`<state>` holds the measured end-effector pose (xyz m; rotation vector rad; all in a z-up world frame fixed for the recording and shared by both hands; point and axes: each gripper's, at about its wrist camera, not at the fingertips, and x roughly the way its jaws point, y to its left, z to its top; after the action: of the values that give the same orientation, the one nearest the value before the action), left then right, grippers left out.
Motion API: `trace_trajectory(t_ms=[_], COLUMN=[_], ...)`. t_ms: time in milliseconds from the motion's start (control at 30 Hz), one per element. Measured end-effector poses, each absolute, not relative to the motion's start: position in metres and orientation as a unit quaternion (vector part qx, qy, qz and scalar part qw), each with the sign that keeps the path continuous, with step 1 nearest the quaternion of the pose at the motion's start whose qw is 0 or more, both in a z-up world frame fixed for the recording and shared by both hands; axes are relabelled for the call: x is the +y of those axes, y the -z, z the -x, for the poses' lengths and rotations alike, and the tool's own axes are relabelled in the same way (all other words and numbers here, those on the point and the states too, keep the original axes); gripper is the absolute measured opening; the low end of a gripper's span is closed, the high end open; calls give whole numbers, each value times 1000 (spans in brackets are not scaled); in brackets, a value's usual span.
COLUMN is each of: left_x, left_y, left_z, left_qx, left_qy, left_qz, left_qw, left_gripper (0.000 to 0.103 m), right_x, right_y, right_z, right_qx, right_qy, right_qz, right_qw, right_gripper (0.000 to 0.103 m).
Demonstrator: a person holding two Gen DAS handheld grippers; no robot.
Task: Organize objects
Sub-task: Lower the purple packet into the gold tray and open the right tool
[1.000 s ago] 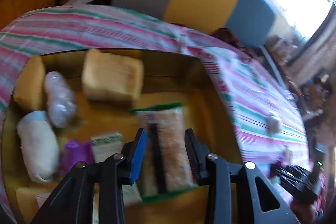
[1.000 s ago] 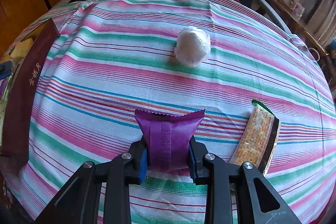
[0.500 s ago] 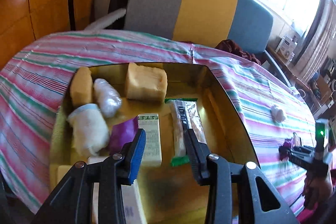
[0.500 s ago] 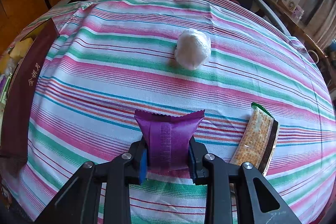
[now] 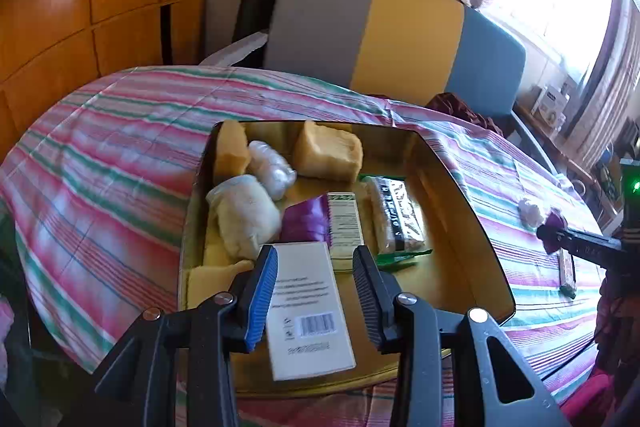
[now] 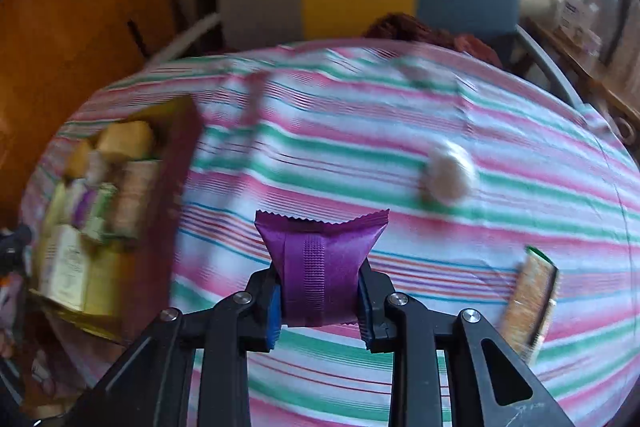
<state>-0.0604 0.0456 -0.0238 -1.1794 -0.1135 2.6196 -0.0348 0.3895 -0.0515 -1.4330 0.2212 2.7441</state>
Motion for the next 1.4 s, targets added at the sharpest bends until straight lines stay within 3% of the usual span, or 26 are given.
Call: trace_trajectory(t_ms=[300,567,733,1400], left_x=[20,3,-5,24], left_y=[23,32,33,2], left_z=[55,56,58,35], left_qx=[-55,-67,-73,-21], left_qy=[-909,-906,-908,-925], left_qz=[397,406,404,364], left_qw=[117,100,87,104], left_gripper=[39,41,41,41], right_x=[236,168,170,219], right_y=[32,75,76,23], right_z=[87,143,140,74], right_qx=[31,25,37,79], right_qy=[-886,-861,-862,-899], right_qz=[444,488,486,412], right_qw=[-130,-139,-137,-128], right_gripper=[30,32,63,67])
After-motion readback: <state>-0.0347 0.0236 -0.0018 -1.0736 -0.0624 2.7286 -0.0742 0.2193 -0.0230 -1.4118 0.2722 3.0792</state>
